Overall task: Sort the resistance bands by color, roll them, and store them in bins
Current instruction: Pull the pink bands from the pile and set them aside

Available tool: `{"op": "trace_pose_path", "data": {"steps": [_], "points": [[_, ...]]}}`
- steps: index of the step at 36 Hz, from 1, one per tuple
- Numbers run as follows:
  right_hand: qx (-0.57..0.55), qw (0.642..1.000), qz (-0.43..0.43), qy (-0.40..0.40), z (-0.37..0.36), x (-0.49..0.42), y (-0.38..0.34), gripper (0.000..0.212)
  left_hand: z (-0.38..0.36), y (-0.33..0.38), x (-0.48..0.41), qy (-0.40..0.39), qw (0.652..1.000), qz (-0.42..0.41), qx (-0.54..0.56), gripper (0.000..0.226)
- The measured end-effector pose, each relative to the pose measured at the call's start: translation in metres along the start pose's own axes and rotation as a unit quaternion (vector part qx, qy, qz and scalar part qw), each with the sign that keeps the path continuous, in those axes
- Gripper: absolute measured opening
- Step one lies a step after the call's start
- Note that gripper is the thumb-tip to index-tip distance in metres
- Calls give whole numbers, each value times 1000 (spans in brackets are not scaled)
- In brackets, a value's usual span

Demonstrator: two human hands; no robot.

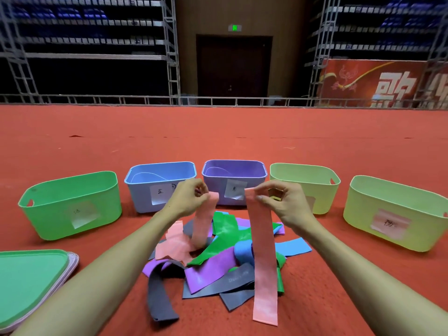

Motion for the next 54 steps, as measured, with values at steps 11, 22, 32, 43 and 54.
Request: {"op": "trace_pose_path", "data": {"steps": [11,22,32,43,54], "points": [[-27,999,38,23,2,-1,-52,29,59,76,6,84,991,-60,82,23],[-70,994,50,61,1,-8,-74,41,80,115,7,87,980,-64,168,28],[-77,994,33,66,6,-9,-72,40,68,128,19,36,958,-32,282,23],[-103,992,20,74,8,-6,-72,34,64,137,26,17,939,-20,342,29],[-125,988,13,86,13,-3,-70,33,60,140,29,23,933,-17,358,29]]}}
Point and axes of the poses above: each hand's wrist, its own x-axis away from the middle knuckle, its own z-axis out of the back of the hand, y = z × x, the point moved 7 cm from there along -x, towards the middle knuckle, and after that the axes turned 9 degrees about -x, right-handed, at the moved point
